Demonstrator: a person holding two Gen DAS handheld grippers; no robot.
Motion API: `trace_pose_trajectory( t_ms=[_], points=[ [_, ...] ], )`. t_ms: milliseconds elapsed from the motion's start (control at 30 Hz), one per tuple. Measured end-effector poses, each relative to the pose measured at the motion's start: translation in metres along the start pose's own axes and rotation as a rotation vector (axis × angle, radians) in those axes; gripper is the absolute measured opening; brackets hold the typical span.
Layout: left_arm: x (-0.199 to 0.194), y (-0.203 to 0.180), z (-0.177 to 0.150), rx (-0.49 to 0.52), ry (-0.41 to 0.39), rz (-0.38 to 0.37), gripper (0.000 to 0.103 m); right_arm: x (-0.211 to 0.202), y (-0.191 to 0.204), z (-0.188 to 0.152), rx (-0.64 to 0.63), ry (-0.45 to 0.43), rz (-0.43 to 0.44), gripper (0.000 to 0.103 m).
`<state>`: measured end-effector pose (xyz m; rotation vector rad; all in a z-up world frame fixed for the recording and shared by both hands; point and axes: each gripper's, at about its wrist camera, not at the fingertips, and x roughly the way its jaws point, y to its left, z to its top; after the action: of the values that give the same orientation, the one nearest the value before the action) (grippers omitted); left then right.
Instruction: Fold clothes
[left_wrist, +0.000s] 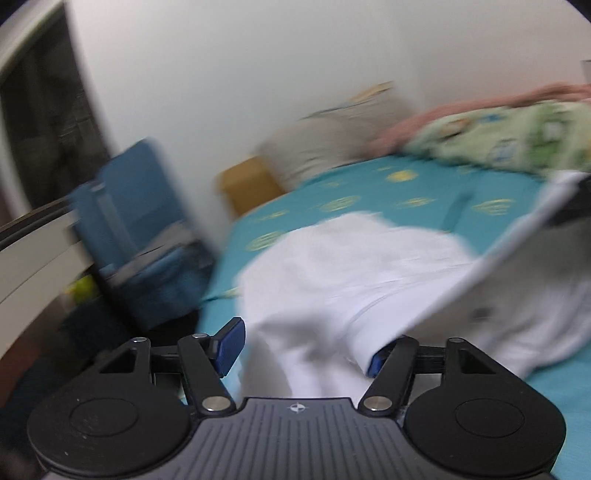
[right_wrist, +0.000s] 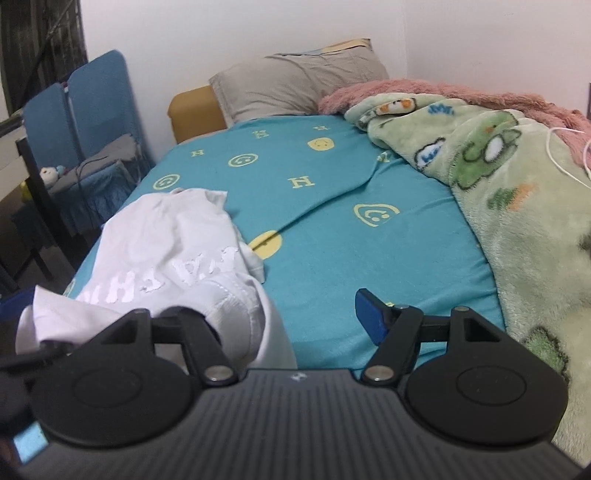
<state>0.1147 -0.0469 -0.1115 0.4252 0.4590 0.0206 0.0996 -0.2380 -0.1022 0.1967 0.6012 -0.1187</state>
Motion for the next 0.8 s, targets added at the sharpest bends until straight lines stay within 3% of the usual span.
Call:
trace_pose_trajectory(
  t_ms=[67, 167, 267, 333, 533, 667, 800],
  points=[
    [0.002, 0.010, -0.003, -0.048, 0.023, 0.024, 0.071, 0.006, -0.005, -0.004, -0.008, 0.026, -0.056, 0.069],
    [-0.002, 0.030, -0.008, -0.129, 0.052, 0.014, 0.075, 0.026, -0.006, -0.019, -0.084, 0.119, -0.168, 0.086],
    [-0.009, 0.044, -0.014, -0.189, 0.089, 0.012, 0.075, 0.031, -0.009, -0.027, -0.080, 0.150, -0.198, 0.086],
    [-0.024, 0.055, -0.010, -0.252, 0.056, 0.011, 0.075, 0.021, -0.014, -0.026, -0.038, 0.109, -0.191, 0.086],
    [-0.087, 0.091, 0.019, -0.409, -0.121, 0.038, 0.078, -0.054, -0.013, 0.004, 0.057, -0.126, -0.145, 0.086],
    [-0.128, 0.116, 0.051, -0.467, -0.235, 0.062, 0.079, -0.109, -0.002, 0.045, 0.056, -0.289, -0.122, 0.086],
    [-0.160, 0.142, 0.096, -0.488, -0.350, 0.097, 0.081, -0.160, 0.023, 0.105, -0.051, -0.429, -0.168, 0.086]
  ],
)
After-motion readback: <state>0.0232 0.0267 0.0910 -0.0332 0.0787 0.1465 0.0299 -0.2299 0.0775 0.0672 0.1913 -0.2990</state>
